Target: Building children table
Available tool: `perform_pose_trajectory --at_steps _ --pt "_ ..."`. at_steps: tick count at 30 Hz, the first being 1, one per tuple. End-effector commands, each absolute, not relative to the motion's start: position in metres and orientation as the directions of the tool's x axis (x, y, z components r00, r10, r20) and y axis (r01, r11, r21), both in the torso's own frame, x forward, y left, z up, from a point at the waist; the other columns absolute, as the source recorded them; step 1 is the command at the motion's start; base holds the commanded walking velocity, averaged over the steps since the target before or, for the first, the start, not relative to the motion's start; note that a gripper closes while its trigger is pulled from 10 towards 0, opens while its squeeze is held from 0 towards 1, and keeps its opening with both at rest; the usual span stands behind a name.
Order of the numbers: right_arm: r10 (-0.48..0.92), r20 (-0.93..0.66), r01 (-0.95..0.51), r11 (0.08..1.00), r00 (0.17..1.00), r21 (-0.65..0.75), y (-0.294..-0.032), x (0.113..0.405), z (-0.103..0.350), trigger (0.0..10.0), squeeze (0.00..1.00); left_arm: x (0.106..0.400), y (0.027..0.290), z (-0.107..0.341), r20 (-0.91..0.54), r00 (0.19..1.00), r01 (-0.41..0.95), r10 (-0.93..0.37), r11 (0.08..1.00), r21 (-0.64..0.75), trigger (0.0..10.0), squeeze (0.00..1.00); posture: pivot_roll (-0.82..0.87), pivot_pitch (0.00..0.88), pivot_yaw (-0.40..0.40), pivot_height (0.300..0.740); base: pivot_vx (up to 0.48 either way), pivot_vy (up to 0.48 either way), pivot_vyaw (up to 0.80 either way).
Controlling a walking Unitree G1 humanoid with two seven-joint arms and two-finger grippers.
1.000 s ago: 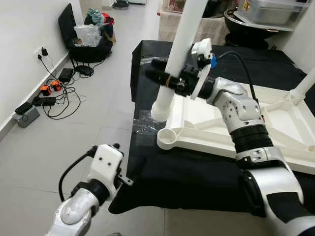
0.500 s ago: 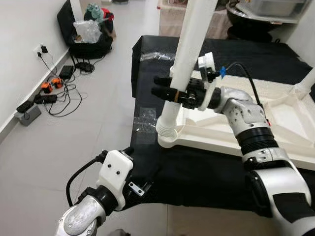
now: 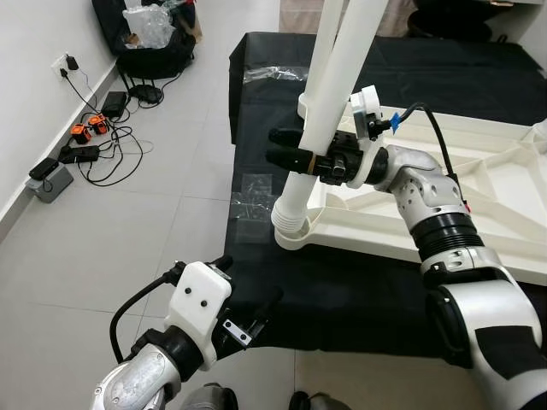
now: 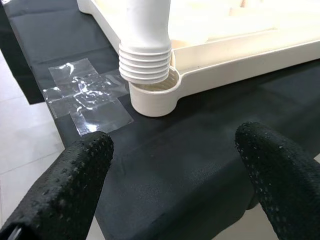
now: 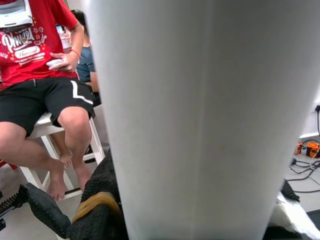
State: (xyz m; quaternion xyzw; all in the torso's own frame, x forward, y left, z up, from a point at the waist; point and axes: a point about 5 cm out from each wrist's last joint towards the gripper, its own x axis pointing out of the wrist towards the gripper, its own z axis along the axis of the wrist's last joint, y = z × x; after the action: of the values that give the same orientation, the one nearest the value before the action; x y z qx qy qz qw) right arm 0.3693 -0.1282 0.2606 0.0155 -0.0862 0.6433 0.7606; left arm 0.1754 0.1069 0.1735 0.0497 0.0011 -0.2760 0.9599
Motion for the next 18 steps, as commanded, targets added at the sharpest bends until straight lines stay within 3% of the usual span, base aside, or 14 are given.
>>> perform_pose_trajectory --at_steps 1,4,7,18 --pt "0.976 0.164 -0.98 0.163 0.143 -0.111 -0.128 0.369 0.265 10.0 0.0 0.172 0.106 0.171 -0.054 0.839 0.544 -0.541 0.835 0.087 10.0 0.0 0.15 0.217 -0.06 0.74 0.0 0.0 0.0" --pt "0.979 0.162 -0.982 0.145 0.124 -0.124 -0.129 0.368 0.268 10.0 0.0 0.172 0.106 0.171 -0.056 0.839 0.544 -0.541 0.835 0.086 10.0 0.0 0.15 0.221 -0.058 0.74 0.0 0.0 0.0" --pt "0.997 0.077 -0.981 0.034 0.02 -0.19 -0.126 0.361 0.271 10.0 0.0 0.173 0.107 0.172 -0.056 0.842 0.539 -0.536 0.837 0.088 10.0 0.0 0.15 0.225 -0.054 0.74 0.0 0.0 0.0" --pt "1.0 0.008 -0.972 -0.025 -0.028 -0.236 -0.123 0.356 0.274 10.0 0.0 0.174 0.107 0.172 -0.059 0.844 0.537 -0.533 0.839 0.093 10.0 0.0 0.14 0.222 -0.055 0.74 0.0 0.0 0.0"
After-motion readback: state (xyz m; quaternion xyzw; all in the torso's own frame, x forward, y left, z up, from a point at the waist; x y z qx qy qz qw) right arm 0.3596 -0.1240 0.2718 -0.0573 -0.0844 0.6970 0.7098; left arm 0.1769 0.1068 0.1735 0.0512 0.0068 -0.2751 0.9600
